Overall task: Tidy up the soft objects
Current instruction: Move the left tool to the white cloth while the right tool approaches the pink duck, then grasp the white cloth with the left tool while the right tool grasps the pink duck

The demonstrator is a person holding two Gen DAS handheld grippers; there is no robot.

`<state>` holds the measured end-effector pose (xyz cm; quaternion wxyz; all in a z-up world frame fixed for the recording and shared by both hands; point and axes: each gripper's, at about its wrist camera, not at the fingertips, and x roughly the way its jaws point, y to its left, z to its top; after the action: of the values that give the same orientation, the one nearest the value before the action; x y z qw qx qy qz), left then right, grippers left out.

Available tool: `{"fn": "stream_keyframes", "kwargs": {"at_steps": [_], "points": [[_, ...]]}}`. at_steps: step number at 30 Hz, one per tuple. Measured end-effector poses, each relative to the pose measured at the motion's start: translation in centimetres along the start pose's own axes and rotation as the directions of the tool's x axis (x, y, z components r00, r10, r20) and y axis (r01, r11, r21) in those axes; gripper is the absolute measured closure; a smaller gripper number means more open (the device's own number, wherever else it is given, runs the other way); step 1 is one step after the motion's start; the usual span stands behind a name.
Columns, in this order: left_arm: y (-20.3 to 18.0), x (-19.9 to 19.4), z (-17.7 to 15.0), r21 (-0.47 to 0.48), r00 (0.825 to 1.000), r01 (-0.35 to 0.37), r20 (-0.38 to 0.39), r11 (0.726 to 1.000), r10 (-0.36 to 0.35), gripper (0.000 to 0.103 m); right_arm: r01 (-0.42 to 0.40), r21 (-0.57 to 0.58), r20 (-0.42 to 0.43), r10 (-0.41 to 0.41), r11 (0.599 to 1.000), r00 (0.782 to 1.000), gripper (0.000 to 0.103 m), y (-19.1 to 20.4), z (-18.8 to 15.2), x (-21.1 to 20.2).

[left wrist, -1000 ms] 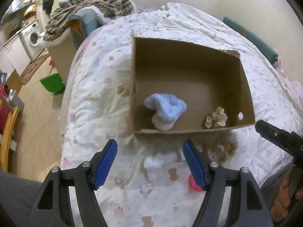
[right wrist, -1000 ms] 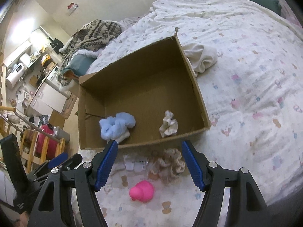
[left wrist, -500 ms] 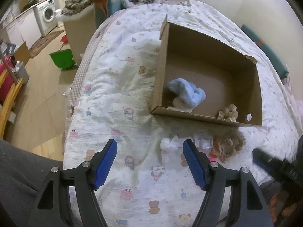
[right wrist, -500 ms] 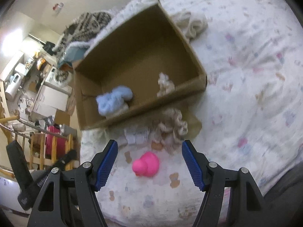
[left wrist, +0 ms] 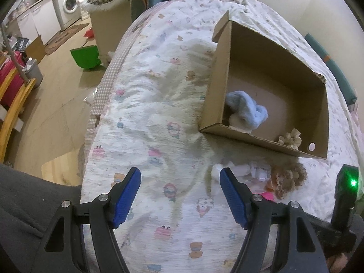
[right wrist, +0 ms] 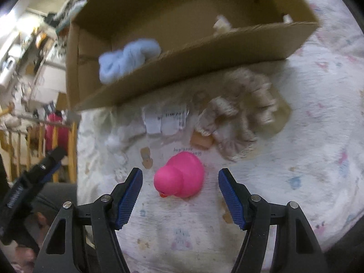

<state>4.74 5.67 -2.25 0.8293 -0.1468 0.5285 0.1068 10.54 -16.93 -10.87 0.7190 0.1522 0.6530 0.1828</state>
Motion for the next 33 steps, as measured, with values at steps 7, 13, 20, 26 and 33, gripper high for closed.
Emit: {"fn": "stream_keyframes", "kwargs": {"at_steps": [7,13,20,26,33], "points": [[-1.1,1.3,-0.2,0.029,0.999,0.012,-0.030,0.999,-0.011,0.034,0.047,-0.059,-0.001,-0.048,0.997,0.999,0.053,1.1,-0.5,0.6],[-4.7,3.5,-0.3,0.174,0.998,0.020,-0.065,0.985,-0.008,0.034,0.021,-0.020,0.023,-0.021,1.000,1.000,0.053,0.3,-0.3,-0.3],[-7.6,6.5,-1.0,0.308,0.994,0.002,-0.106,0.952,0.033,0.034,-0.004,0.003,0.050,0.004,1.000,0.999,0.053,-0.8,-0.4,-1.7],[-8.5,9.7,-1.0,0.366,0.989,-0.034,-0.123,0.930,0.085,0.052,-0.006,0.026,0.053,0.005,1.000,0.999,0.053,-2.4,-0.7,-2.6],[-8.3,10.1,-0.9,0.389,0.989,-0.042,-0.115,0.920,0.094,0.079,-0.016,0.034,0.064,0.014,0.999,0.998,0.053,-2.6,-0.8,-3.1]]}}
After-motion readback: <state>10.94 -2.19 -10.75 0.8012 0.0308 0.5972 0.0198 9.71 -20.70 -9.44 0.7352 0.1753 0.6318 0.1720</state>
